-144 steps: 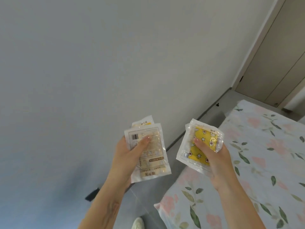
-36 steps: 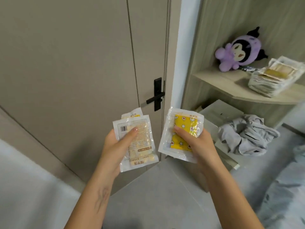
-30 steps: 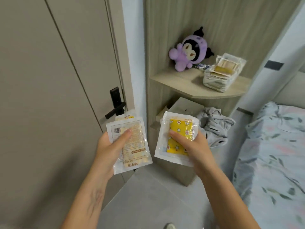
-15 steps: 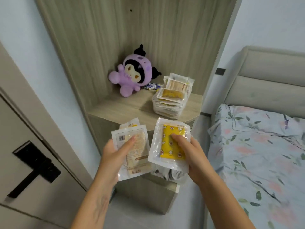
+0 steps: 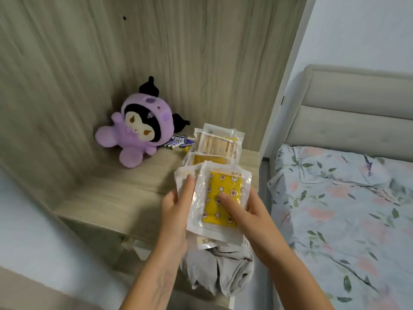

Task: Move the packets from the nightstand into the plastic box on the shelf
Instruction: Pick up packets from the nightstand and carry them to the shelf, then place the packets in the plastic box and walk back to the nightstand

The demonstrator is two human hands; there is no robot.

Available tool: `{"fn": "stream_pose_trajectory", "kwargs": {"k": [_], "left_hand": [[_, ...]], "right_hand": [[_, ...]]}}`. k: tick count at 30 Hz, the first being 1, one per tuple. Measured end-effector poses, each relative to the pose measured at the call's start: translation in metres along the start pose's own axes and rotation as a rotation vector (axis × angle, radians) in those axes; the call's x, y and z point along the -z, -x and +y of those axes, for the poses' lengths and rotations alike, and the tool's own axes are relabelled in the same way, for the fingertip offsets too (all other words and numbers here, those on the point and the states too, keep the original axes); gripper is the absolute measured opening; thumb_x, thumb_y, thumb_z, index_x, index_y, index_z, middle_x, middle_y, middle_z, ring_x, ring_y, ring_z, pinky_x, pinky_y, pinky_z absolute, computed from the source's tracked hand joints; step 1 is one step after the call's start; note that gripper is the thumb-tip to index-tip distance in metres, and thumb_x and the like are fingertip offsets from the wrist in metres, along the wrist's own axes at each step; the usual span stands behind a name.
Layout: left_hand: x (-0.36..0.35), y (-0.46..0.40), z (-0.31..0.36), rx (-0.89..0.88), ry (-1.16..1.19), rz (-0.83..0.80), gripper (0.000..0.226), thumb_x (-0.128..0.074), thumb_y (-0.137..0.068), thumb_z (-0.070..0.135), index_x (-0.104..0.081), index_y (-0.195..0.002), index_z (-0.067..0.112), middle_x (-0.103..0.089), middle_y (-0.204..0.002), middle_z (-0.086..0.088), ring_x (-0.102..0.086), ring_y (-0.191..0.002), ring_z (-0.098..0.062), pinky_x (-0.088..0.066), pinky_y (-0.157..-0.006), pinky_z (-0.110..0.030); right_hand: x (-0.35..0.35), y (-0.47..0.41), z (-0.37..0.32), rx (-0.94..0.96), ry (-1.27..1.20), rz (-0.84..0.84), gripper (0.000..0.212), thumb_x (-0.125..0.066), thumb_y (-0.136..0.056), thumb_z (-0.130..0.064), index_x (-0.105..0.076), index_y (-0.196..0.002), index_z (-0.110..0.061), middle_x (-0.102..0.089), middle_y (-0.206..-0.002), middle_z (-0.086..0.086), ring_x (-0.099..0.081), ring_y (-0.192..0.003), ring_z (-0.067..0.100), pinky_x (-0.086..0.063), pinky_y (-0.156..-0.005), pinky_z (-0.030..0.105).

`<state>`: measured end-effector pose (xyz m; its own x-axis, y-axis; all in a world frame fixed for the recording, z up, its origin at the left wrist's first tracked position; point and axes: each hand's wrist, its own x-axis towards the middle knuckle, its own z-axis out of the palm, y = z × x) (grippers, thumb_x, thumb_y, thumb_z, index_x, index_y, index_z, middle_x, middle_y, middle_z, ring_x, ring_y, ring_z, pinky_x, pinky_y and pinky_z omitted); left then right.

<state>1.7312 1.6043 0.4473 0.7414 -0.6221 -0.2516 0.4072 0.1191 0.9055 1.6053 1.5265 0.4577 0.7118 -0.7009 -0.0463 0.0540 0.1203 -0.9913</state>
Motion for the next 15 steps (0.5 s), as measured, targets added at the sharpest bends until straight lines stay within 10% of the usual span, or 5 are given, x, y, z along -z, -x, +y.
{"fn": "stream_pose_trajectory", "kwargs": {"k": [5, 11, 15], "left_hand": [[-0.028, -0.042, 0.022, 0.130, 0.015, -0.259, 0.063, -0.055, -0.072, 0.066, -0.063, -0.121, 0.027, -0.067, -0.120, -0.012, -0.062, -0.115, -0.037, -0.049, -0.098, -0.052], [-0.035, -0.093, 0.036, 0.062, 0.077, -0.117, 0.026, -0.072, -0.083, 0.028, -0.064, -0.104, 0.017, -0.077, -0.081, -0.006, -0.075, -0.071, -0.023, -0.058, -0.053, -0.034], [-0.048, -0.110, 0.031, -0.112, 0.183, 0.027, 0.029, -0.066, -0.088, 0.035, -0.065, -0.112, 0.018, -0.076, -0.105, -0.006, -0.074, -0.090, -0.018, -0.060, -0.073, -0.038]], "right_hand": [[0.004, -0.049, -0.022, -0.069, 0.024, -0.186, 0.053, -0.066, -0.084, -0.033, -0.040, -0.131, -0.027, -0.070, -0.118, -0.002, -0.069, -0.107, 0.018, -0.057, -0.085, 0.030], [-0.004, -0.098, -0.038, -0.075, -0.033, 0.041, 0.079, -0.081, -0.064, -0.036, -0.030, -0.125, -0.037, -0.075, -0.101, -0.005, -0.073, -0.093, 0.018, -0.061, -0.077, 0.033], [-0.004, -0.109, -0.026, -0.045, -0.160, 0.298, 0.082, -0.093, -0.054, -0.037, -0.051, -0.124, -0.031, -0.076, -0.093, -0.010, -0.074, -0.085, 0.013, -0.059, -0.063, 0.028]]}}
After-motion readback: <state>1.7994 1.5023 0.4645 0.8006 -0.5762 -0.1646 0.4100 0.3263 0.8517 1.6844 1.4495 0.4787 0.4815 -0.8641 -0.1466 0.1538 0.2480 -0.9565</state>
